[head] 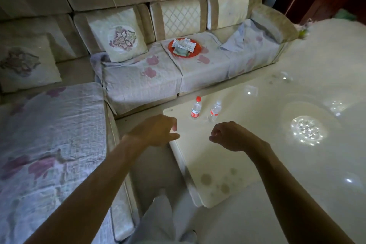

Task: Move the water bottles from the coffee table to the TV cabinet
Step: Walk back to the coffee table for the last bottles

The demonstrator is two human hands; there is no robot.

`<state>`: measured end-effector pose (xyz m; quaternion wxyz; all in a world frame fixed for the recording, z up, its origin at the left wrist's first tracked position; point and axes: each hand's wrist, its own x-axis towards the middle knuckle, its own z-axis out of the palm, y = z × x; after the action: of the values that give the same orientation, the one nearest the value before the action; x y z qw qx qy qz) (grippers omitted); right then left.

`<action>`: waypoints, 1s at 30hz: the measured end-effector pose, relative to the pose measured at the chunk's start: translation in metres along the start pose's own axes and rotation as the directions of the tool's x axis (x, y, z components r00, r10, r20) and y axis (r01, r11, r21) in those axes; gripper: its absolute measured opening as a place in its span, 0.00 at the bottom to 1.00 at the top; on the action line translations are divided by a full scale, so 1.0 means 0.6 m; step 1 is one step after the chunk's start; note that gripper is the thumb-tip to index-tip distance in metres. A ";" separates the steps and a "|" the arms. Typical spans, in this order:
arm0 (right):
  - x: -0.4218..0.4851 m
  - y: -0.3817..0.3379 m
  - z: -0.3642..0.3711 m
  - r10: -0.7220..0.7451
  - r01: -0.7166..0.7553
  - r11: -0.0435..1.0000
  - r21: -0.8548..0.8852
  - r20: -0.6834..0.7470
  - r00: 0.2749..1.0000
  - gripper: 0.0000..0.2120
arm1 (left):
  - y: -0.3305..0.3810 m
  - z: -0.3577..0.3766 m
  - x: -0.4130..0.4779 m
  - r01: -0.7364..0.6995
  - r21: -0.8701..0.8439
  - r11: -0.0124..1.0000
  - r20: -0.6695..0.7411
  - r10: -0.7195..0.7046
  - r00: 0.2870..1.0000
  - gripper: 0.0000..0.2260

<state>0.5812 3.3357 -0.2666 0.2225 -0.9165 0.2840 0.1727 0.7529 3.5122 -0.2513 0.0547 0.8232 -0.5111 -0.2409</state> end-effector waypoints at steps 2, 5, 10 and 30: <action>0.045 0.023 -0.001 0.048 -0.048 0.999 0.013 0.003 0.999 0.17 | -0.017 -0.004 0.065 -0.022 -0.046 0.999 0.028 0.023 0.999 0.13; 0.130 0.055 0.006 0.127 -0.129 0.989 0.071 0.023 0.992 0.18 | -0.051 0.003 0.186 -0.042 -0.046 0.998 0.078 0.046 0.996 0.12; 0.286 0.104 0.025 0.279 -0.288 0.939 0.187 0.074 0.957 0.20 | -0.117 0.041 0.395 -0.027 -0.050 0.998 0.213 0.037 0.976 0.11; 0.706 0.328 0.183 0.810 -0.488 0.229 0.842 0.114 0.576 0.44 | -0.229 0.282 0.888 0.176 -0.544 0.820 0.288 -0.015 0.957 0.45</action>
<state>0.7727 3.0577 -0.6077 0.4608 -0.5090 0.7241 -0.0649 0.9808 3.1407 -0.6274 0.2129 0.7539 -0.3773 -0.4939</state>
